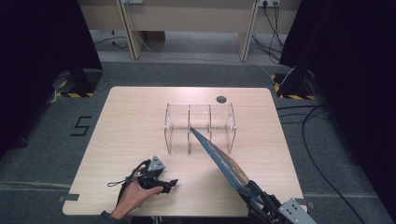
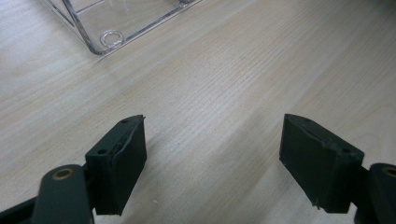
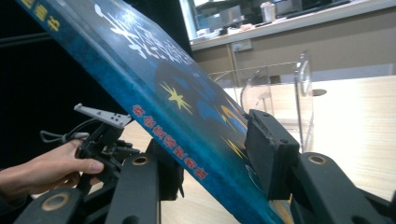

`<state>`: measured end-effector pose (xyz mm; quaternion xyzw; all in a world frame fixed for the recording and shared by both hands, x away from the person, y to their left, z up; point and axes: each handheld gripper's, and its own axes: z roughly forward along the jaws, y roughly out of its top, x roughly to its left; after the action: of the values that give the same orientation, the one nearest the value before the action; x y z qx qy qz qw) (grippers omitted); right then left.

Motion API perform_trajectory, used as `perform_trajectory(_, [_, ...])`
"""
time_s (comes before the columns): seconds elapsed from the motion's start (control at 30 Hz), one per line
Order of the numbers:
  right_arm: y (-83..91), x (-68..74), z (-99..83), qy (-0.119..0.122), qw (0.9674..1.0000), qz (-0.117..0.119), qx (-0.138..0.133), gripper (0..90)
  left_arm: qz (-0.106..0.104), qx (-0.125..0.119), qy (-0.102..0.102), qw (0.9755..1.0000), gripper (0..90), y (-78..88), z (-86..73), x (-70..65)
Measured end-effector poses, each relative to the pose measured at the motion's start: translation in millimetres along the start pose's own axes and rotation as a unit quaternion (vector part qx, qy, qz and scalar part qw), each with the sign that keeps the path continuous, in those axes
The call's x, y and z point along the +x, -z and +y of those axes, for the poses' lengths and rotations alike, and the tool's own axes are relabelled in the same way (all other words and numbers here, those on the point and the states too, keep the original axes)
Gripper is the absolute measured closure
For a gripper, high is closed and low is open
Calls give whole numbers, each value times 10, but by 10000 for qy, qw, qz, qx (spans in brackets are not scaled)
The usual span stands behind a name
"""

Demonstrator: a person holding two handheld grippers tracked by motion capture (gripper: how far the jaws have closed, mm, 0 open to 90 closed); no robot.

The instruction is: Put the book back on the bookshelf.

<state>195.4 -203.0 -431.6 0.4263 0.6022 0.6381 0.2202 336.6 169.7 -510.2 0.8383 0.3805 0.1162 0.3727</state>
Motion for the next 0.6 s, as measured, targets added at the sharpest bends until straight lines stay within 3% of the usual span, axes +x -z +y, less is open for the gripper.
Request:
perform_trajectory(0.1, [23, -28, 16, 22, 10000, -58, -58, 617, -10, -6, -14, 10000, 230, 3, 0, -2])
perform_trajectory(0.6, [104, -173, 57, -469, 9980, -341, -263, 656, -42, 2, -27, 10000, 239, 1, 1, -14])
